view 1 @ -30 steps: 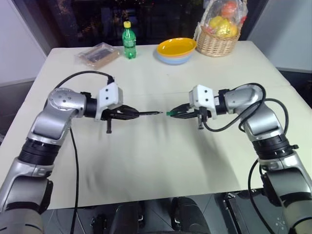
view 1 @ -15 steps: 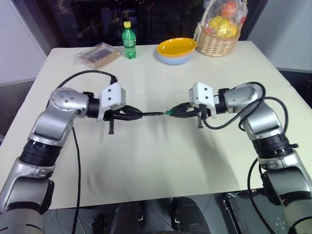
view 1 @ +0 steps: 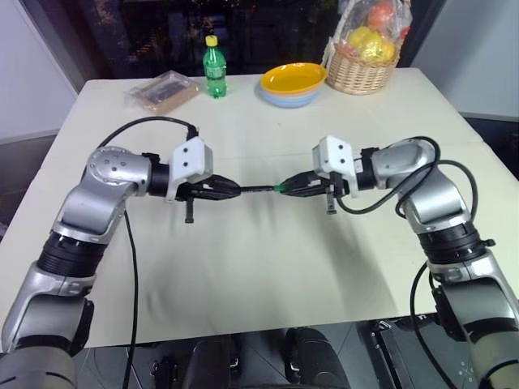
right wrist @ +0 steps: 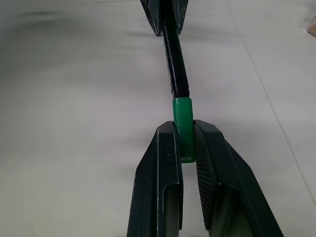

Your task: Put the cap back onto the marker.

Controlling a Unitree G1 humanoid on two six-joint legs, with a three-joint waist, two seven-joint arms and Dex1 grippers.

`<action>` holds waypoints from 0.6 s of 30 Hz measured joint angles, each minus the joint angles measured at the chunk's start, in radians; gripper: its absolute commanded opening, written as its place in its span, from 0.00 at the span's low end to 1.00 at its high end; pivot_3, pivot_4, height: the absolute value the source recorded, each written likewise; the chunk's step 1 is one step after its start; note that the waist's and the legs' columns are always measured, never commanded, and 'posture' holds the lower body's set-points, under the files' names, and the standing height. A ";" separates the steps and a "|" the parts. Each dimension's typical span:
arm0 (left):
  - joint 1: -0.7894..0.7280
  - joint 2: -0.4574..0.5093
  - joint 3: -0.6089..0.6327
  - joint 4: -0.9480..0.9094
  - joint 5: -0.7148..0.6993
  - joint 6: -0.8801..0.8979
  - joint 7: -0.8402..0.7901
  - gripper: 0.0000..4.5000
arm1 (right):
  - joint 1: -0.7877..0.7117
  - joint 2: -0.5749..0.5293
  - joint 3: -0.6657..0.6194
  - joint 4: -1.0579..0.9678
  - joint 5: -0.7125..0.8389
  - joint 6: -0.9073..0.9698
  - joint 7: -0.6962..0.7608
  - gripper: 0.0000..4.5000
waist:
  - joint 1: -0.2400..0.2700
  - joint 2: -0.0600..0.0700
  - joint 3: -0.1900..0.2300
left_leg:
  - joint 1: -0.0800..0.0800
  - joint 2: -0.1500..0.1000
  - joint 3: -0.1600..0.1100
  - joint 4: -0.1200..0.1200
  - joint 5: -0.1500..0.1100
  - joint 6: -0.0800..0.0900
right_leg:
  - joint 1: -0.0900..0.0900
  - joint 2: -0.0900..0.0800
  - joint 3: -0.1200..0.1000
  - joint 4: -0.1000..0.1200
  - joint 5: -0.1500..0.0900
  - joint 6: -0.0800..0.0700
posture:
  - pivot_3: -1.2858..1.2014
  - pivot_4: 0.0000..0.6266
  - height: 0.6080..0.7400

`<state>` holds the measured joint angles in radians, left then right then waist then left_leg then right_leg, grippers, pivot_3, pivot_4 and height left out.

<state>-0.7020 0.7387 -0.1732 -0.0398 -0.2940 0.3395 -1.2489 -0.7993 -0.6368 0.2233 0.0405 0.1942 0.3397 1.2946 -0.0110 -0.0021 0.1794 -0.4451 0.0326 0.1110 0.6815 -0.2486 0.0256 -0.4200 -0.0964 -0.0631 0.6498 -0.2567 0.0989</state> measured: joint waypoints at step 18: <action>0.000 -0.002 0.002 0.005 -0.001 -0.005 -0.032 0.00 | -0.002 -0.011 -0.001 -0.059 0.023 0.107 0.022 0.01 | 0.000 0.000 0.000 | 0.000 0.000 0.000 0.000 0.000 0.000 | 0.000 0.000 0.000 0.000 0.000 0.000 | 0.52 0.24 1.00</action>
<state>-0.7020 0.7369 -0.1716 -0.0352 -0.2953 0.3341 -1.2806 -0.8013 -0.6481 0.2219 -0.0185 0.2176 0.4469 1.3171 -0.0110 -0.0022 0.1793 -0.4451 0.0325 0.1110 0.6816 -0.2487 0.0259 -0.4199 -0.0964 -0.0631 0.6498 -0.2567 0.0989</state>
